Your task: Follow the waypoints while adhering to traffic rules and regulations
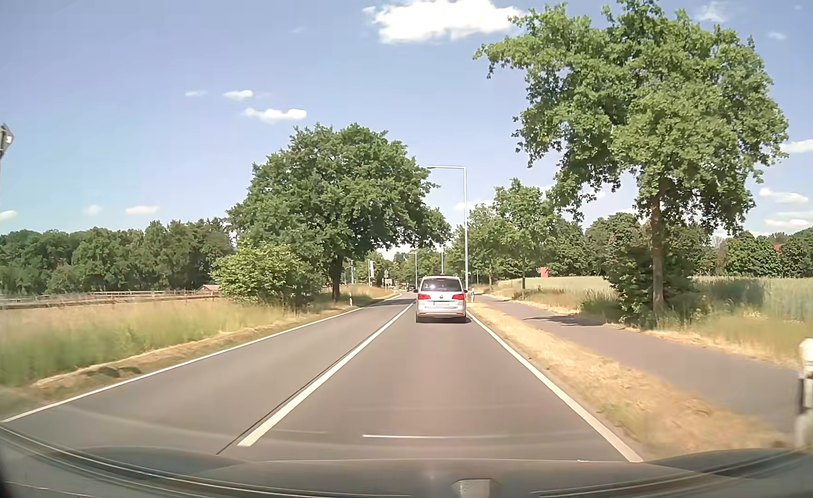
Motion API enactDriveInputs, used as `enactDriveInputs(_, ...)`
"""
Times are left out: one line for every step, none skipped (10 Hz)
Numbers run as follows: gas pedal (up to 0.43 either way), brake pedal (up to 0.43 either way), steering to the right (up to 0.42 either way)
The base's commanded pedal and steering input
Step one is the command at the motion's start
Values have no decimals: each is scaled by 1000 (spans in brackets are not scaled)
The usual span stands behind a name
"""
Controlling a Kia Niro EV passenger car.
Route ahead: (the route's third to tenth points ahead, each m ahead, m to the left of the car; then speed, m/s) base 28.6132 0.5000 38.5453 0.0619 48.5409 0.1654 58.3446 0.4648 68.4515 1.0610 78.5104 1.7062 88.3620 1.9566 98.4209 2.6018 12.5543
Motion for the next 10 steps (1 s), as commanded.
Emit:
enactDriveInputs(59, 30, -1)
enactDriveInputs(59, 30, -1)
enactDriveInputs(67, 30, 0)
enactDriveInputs(67, 30, -1)
enactDriveInputs(67, 30, -1)
enactDriveInputs(67, 30, -1)
enactDriveInputs(67, 30, -1)
enactDriveInputs(67, 30, -1)
enactDriveInputs(67, 30, -1)
enactDriveInputs(67, 30, -1)
